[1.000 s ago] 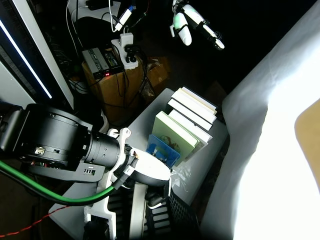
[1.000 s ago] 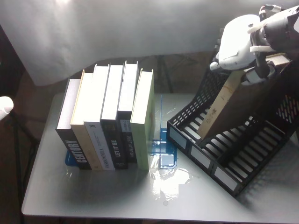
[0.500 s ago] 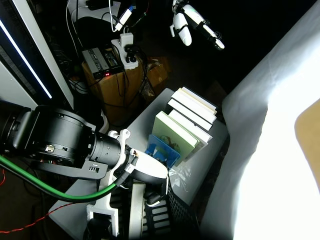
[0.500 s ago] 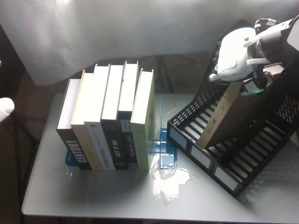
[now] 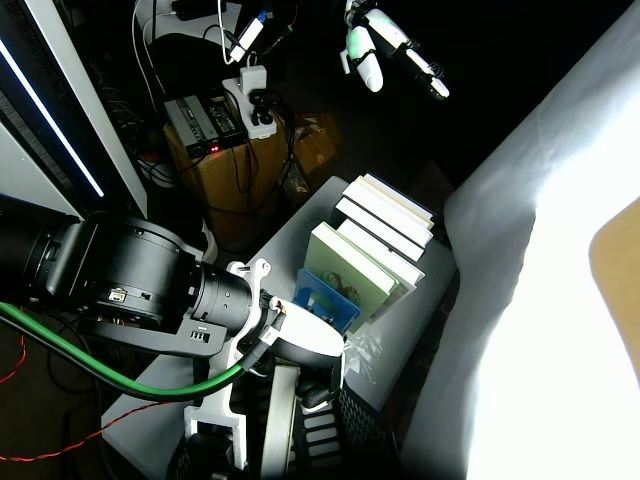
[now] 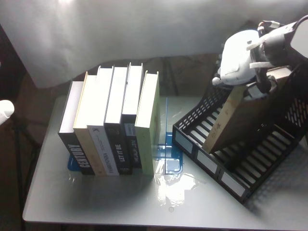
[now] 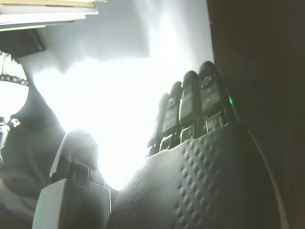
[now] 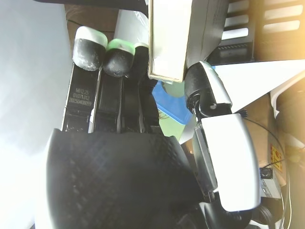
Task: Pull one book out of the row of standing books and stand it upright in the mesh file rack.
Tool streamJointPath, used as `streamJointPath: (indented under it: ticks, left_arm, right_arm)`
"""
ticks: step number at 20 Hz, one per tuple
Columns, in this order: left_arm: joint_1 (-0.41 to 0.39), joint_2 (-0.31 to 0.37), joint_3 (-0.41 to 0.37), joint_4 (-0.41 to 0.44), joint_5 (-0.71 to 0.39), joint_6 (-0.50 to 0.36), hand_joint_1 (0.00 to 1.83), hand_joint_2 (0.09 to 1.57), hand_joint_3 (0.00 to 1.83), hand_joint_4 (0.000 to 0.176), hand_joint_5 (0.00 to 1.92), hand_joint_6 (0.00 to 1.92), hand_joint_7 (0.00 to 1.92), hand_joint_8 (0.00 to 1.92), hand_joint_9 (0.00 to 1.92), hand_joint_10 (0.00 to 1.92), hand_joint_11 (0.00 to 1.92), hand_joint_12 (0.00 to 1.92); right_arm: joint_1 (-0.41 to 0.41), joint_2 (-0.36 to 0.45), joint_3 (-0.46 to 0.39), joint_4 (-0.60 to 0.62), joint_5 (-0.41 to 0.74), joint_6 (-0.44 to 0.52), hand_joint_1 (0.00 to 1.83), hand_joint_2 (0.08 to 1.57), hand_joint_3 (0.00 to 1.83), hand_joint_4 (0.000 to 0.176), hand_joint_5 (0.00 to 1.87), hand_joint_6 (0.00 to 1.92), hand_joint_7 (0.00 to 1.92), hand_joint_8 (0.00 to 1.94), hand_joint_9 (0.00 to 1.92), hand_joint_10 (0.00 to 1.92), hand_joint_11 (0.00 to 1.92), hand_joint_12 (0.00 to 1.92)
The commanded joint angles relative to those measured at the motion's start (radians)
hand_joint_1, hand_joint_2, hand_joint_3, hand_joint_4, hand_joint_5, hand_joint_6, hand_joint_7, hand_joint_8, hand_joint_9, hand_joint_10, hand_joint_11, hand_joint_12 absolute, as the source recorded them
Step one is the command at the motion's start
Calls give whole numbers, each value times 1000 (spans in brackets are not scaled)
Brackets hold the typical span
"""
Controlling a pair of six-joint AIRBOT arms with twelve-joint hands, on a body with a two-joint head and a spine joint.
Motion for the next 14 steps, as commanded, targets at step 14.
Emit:
streamJointPath:
  ticks: [14]
  left_arm:
    - [-6, 2, 9, -25, -128, -5, 199, 1360, 0, 0, 23, 0, 0, 0, 0, 0, 0, 0]
  right_arm:
    - [41, 69, -60, -11, -64, 30, 778, 1513, 0, 0, 341, 1909, 621, 1941, 799, 1921, 885, 1921]
